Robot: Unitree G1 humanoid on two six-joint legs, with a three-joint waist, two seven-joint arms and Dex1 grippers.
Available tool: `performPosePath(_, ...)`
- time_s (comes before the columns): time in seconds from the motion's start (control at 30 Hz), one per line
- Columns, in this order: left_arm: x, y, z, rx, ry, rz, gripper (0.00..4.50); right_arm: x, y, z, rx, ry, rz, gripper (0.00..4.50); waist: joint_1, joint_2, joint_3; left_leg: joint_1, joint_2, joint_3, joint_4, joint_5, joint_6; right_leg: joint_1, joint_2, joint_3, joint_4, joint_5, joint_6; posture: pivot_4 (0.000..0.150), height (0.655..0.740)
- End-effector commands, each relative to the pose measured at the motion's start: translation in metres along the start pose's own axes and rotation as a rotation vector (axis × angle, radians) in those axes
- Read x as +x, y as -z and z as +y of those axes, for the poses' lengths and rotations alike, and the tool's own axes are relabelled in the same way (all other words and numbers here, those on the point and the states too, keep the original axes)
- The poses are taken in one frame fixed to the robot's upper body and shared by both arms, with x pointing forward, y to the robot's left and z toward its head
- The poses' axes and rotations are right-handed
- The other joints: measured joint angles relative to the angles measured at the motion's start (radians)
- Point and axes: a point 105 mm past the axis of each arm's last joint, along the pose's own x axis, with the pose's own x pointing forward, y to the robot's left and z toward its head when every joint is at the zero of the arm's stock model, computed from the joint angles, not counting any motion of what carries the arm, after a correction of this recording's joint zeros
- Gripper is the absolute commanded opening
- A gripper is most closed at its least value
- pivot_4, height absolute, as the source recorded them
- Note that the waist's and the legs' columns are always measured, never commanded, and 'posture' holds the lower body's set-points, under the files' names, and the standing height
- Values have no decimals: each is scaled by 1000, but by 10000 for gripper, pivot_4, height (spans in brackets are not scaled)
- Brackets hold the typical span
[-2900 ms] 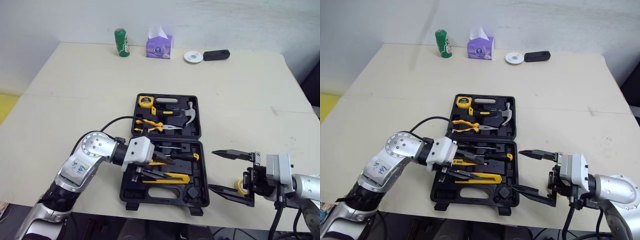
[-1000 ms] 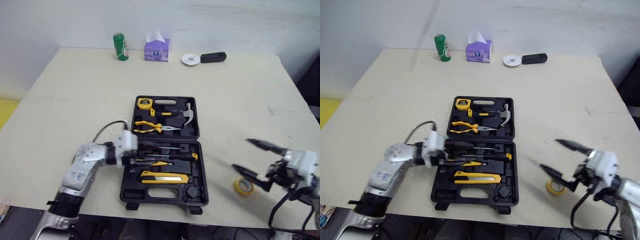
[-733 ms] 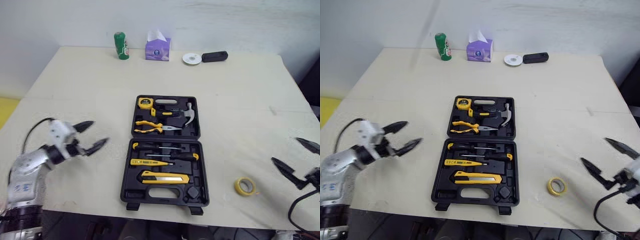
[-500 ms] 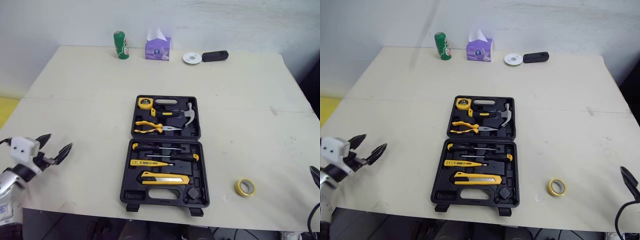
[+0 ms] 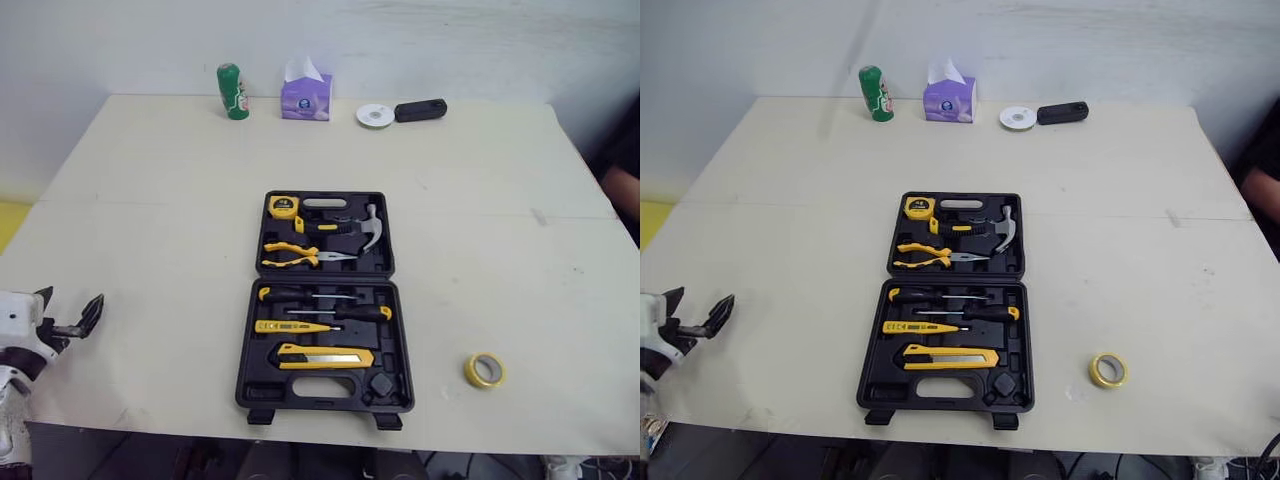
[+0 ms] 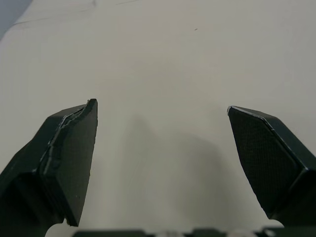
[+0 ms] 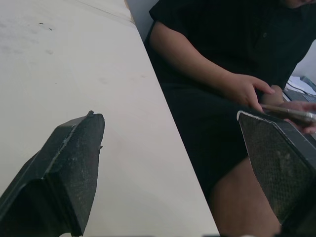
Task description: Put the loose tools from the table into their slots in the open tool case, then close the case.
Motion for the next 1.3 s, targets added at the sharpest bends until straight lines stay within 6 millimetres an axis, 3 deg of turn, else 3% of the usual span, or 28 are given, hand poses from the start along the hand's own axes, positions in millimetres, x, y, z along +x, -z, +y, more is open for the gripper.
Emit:
performPosePath(0.03, 4, -24, -15, 26, 71, -83, 44147, 16, -26, 4, 21, -21, -98, 45000, -5, 0, 0, 0, 0, 0, 0, 0, 0, 0, 0, 0, 0, 0, 0, 1500, 7400)
performPosePath(0.1, 8, -32, -23, 34, 102, -103, 44147, 23, -33, 10, 35, -42, -121, 45000, -7, 0, 0, 0, 0, 1, 0, 0, 0, -1, 0, 1, 1, 0, 0, 1500, 7400)
performPosePath(0.2, 22, -63, -59, 12, 254, -190, 44147, 42, -63, 43, 60, -198, -207, 45000, -4, 1, 1, 0, 0, 1, 0, 0, 0, -1, 1, 1, 1, 0, 0, 1500, 7400)
performPosePath(0.33, 27, -93, -100, 1, 471, -252, 44147, 50, -99, 73, 84, -403, -255, 45000, 6, 2, 0, -1, 0, 1, 2, 1, 0, -1, 0, 1, 2, 1, 1, 1500, 7400)
performPosePath(0.5, 18, -106, -150, 57, 772, -204, 44147, 60, -112, 90, 62, -560, -33, 45000, 8, 3, 0, -3, 0, 1, 0, 2, 0, -2, 2, 1, 2, 0, 0, 1500, 7400)
performPosePath(0.6, 11, -115, -171, 68, 902, -206, 44147, 59, -132, 105, 71, -700, 7, 45000, 4, 1, 1, -3, 0, 1, 1, 2, 0, -2, 2, 1, 1, 0, 0, 1500, 7400)
performPosePath(0.77, -13, -133, -218, 3, 1209, -194, 44147, 32, -137, 132, -24, -996, 260, 45000, 15, 1, 2, -3, 0, 0, 1, 3, 0, -2, 3, 1, 0, 0, 0, 1500, 7400)
performPosePath(0.97, -30, -139, -257, 5, 1383, -224, 44147, -1, -125, 161, -75, -1167, 475, 45000, 32, 0, 3, -4, 0, 0, 1, 3, 0, -2, 4, 0, -1, 1, 1, 1500, 7400)
performPosePath(1.1, -56, -141, -281, -13, 1558, -225, 44147, -8, -122, 181, -133, -1218, 549, 45000, 32, -2, 4, -5, 0, -1, 3, 3, 0, -2, 4, 0, 0, 1, 1, 1500, 7400)
performPosePath(1.3, -66, -141, -292, -3, 1636, -227, 44147, 0, -112, 189, -201, -1169, 605, 45000, 32, -2, 4, -5, 0, -1, 3, 4, -1, -2, 11, 0, -1, 1, 1, 1500, 7400)
